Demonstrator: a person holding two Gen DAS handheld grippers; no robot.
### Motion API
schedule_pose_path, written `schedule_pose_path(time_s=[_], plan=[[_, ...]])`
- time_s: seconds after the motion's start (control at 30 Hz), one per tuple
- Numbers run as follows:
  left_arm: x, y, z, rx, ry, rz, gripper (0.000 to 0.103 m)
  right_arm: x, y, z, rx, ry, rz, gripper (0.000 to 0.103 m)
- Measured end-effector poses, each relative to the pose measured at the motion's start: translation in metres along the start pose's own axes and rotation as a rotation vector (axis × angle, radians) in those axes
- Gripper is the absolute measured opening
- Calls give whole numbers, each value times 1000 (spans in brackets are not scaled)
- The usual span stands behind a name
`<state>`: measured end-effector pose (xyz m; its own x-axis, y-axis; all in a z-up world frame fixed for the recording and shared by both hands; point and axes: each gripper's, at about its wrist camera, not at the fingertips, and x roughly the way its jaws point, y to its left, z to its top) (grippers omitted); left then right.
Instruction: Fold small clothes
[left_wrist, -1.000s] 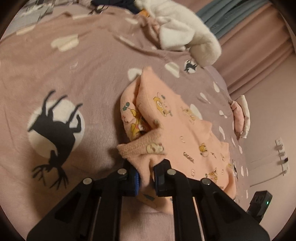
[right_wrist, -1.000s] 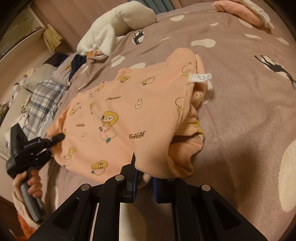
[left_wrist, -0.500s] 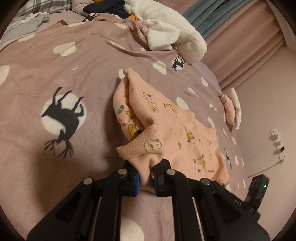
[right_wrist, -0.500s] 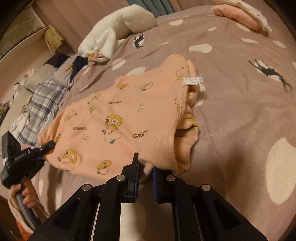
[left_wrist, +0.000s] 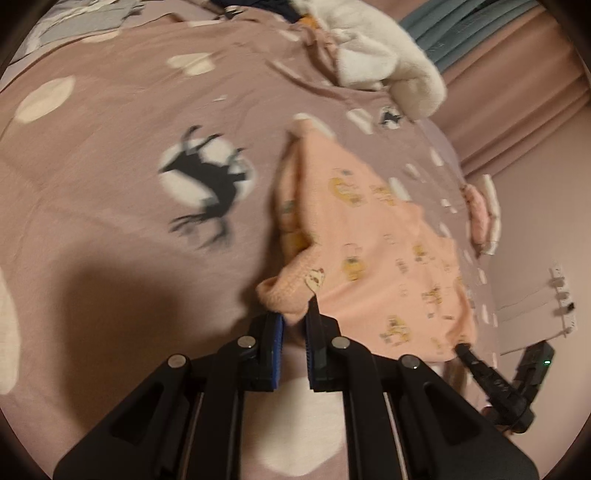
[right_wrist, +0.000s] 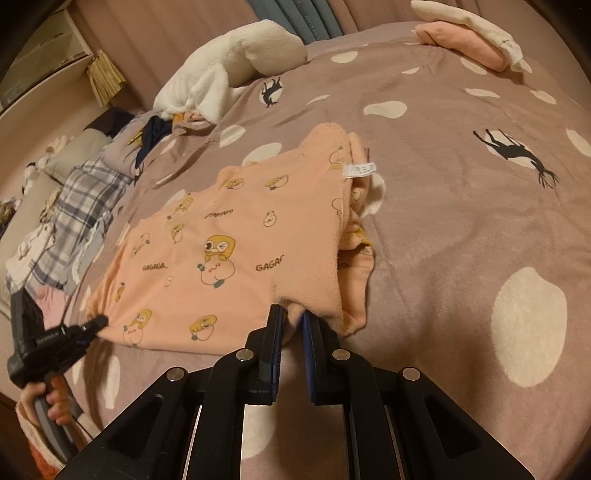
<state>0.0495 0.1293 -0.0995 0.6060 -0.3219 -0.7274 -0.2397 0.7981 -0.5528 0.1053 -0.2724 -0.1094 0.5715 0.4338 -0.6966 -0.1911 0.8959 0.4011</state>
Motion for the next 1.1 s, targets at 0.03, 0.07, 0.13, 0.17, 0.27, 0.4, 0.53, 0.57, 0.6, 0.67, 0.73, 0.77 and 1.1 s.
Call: schedule_pose_path(time_s=[0.03,0.07,0.13,0.17,0.27,0.4,0.53,0.57,0.6,0.67,0.73,0.77,1.1], plan=[[-2,6,-1,-6,-8,22,9,-1,1,0,-2,-2,-1,9],[-4,8,0,-11,-13,30,9,-2,3,1,-7,-5,-3,9],[-13,13,2,-22,-29,49,10,-3,7,0,-20,-11,-7,9],[-17,14,3,-18,-39,69,10,-4,9,1,-26,-13,-15,9],[-34,16,6,11,-117,219,5,-7,12,3,-27,-23,-31,9],[-46,16,20,-10,-110,176,9,-21,23,7,-61,-45,-111,9],[-47,-18,31,57,-114,97,30,-38,40,17,-121,-104,-102,9],[-45,-31,33,82,-120,71,53,-38,42,20,-130,-110,-106,9],[-42,-40,34,95,-121,54,78,-36,44,24,-137,-113,-113,10],[-29,-57,38,109,-110,3,86,-21,46,31,-149,-85,-99,18],[-9,-71,39,160,-89,-50,86,1,42,33,-132,-29,-73,25],[0,-73,39,177,-76,-43,86,11,38,31,-112,3,-88,25],[57,-53,18,375,-88,229,102,2,-18,0,105,7,-102,26]])
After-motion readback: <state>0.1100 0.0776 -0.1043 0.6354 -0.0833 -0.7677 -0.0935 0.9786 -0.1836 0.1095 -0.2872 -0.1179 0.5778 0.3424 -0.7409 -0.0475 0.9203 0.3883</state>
